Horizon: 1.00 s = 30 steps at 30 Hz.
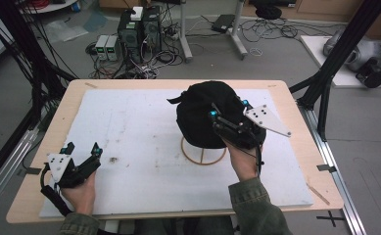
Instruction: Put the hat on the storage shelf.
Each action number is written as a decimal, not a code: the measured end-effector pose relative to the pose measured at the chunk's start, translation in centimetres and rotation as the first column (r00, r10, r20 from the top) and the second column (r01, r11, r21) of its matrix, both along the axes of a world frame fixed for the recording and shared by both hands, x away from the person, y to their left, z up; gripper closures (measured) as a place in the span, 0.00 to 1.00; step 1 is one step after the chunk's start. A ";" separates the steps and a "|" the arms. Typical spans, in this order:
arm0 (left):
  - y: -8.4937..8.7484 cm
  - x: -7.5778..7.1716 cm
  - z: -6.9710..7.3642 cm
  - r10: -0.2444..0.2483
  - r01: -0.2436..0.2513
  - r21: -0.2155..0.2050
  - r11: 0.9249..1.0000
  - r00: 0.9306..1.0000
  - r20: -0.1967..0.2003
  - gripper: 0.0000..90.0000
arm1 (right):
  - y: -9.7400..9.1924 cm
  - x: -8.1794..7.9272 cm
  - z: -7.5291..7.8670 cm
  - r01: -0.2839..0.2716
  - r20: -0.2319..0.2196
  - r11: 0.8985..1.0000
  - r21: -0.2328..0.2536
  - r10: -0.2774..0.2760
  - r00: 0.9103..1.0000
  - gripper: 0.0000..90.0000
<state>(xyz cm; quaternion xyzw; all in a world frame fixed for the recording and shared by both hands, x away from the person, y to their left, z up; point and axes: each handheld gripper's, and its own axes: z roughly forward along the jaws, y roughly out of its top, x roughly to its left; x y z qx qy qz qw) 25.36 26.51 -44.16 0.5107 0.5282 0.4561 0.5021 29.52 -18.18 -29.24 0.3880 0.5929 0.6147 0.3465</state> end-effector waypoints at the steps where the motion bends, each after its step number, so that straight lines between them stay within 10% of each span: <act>1: 0.0 0.0 0.0 0.001 -0.001 -0.002 1.000 1.000 0.002 0.22 | 0.0 0.0 0.0 -0.001 0.000 1.000 0.001 0.001 1.000 0.28; 30: 0.0 0.1 -0.1 0.001 -0.001 -0.010 1.000 1.000 -0.005 0.22 | -7.3 -0.4 -1.3 0.129 -0.024 0.991 0.027 -0.128 0.991 0.26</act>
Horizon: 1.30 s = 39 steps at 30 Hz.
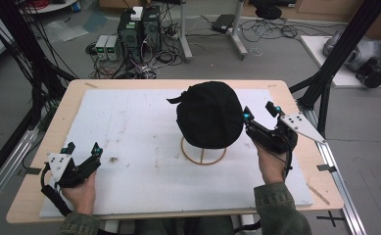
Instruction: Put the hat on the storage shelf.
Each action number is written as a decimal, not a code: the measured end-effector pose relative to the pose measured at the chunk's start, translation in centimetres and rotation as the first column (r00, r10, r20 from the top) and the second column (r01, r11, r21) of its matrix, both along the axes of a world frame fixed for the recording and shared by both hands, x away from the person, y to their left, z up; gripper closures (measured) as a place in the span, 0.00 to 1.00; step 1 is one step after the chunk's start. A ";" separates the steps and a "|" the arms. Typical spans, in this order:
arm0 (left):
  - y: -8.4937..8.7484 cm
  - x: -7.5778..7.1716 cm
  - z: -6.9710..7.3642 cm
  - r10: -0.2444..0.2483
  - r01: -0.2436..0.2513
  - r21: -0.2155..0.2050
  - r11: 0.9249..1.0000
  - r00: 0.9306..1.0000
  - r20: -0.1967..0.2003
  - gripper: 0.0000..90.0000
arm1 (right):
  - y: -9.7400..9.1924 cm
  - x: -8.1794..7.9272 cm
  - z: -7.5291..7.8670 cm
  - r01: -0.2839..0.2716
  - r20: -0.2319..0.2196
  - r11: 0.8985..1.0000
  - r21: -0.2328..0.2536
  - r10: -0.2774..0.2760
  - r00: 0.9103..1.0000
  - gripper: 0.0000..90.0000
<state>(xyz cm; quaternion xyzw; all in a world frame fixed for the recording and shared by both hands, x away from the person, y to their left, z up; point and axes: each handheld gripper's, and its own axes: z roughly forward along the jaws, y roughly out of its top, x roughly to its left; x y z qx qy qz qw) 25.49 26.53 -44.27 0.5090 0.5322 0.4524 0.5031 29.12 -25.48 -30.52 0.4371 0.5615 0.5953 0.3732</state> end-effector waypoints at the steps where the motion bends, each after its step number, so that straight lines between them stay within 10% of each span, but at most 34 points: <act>1: 0.0 0.0 0.0 0.001 -0.001 -0.001 1.000 1.000 0.000 0.22 | -0.3 0.0 -0.1 0.011 -0.004 1.000 -0.001 -0.011 1.000 0.25; 34: -0.2 0.0 -0.1 0.001 -0.001 0.011 1.000 1.000 -0.003 0.22 | -5.0 1.0 -10.6 0.249 -0.130 0.968 -0.017 -0.249 0.960 0.19; 39: -0.2 0.0 0.0 0.006 -0.006 0.014 1.000 1.000 0.000 0.22 | -4.4 0.8 -10.7 0.268 -0.121 0.960 -0.076 -0.276 0.954 0.17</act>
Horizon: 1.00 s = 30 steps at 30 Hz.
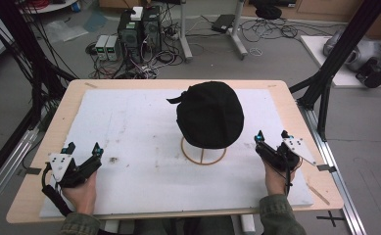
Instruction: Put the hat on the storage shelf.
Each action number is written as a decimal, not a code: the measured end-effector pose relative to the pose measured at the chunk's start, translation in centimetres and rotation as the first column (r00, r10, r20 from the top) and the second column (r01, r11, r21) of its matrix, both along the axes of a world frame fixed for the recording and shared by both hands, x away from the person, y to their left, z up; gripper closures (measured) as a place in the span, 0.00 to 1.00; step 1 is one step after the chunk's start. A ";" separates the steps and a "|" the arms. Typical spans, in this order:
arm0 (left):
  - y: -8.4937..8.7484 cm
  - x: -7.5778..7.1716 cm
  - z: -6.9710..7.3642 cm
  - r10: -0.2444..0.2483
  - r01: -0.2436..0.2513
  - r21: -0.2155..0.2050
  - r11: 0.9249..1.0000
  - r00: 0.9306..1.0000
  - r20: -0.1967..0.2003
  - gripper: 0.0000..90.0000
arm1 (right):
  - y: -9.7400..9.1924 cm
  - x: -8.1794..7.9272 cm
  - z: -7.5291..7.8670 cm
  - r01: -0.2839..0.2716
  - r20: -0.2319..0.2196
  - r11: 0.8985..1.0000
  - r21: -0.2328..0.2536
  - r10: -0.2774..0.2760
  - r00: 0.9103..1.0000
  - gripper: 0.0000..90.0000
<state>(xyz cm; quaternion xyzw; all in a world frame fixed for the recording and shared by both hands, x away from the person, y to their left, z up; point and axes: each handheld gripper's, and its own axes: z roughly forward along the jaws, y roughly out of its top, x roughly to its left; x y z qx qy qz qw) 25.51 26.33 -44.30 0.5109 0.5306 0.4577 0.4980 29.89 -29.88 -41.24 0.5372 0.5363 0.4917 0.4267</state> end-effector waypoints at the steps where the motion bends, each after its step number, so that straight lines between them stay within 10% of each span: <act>1: 0.0 0.0 0.0 0.000 0.000 0.004 1.000 1.000 0.001 0.22 | 0.2 -0.1 0.0 -0.001 0.004 1.000 -0.016 0.001 1.000 0.17; 5: 0.1 0.0 0.0 0.003 -0.003 0.005 1.000 1.000 0.004 0.22 | 0.7 -0.1 -0.2 -0.010 0.005 0.998 -0.063 0.011 1.000 0.17; 30: 0.1 0.0 0.0 0.003 -0.003 0.008 1.000 1.000 0.002 0.22 | 0.5 -0.3 -0.1 -0.005 0.007 1.000 0.004 0.005 1.000 0.17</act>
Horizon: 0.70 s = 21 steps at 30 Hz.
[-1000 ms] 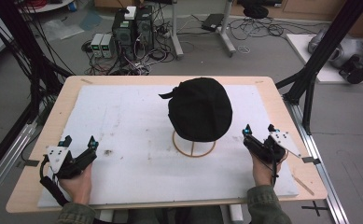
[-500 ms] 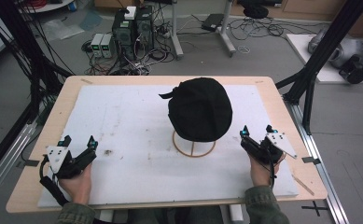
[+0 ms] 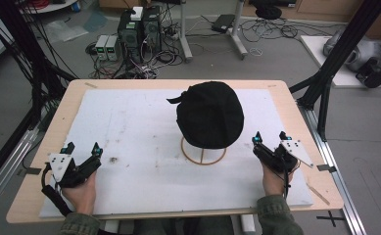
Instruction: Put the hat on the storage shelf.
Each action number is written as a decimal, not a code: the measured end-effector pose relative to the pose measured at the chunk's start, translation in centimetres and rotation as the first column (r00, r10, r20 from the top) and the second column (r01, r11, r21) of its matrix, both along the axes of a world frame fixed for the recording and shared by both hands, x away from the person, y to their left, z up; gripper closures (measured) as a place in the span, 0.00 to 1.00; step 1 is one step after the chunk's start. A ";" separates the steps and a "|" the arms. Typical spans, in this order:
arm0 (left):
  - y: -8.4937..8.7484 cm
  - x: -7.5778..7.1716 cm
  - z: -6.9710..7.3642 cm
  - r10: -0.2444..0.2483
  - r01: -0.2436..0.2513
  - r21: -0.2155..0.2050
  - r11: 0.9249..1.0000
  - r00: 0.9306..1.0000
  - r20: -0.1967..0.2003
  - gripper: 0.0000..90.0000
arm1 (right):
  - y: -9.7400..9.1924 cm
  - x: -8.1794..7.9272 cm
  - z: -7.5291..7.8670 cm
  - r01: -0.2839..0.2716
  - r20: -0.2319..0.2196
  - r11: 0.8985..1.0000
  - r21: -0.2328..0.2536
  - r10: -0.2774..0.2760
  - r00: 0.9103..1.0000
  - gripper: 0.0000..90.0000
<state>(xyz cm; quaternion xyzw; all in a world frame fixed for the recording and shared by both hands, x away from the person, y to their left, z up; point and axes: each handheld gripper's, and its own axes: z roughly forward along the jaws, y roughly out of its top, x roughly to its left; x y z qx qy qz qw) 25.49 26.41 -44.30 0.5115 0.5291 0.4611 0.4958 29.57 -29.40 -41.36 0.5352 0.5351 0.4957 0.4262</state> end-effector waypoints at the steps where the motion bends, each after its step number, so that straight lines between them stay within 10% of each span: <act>1: 0.0 0.0 0.0 0.000 0.000 -0.001 1.000 1.000 -0.001 0.22 | 0.0 0.0 0.0 -0.001 0.007 1.000 -0.003 0.001 1.000 0.17; 9: 0.0 0.0 0.0 0.001 -0.001 -0.007 1.000 1.000 0.001 0.22 | -0.3 -0.3 -0.8 -0.004 0.047 1.000 0.020 0.003 0.999 0.19; 15: 0.0 0.1 0.0 0.001 -0.001 -0.015 1.000 1.000 0.000 0.22 | -1.7 -0.2 -1.2 0.029 0.026 0.991 0.128 -0.033 0.999 0.19; 21: -0.1 0.2 0.0 -0.001 0.001 -0.019 1.000 1.000 -0.001 0.22 | -1.8 -0.4 -1.2 0.023 0.027 0.994 0.104 -0.026 0.999 0.19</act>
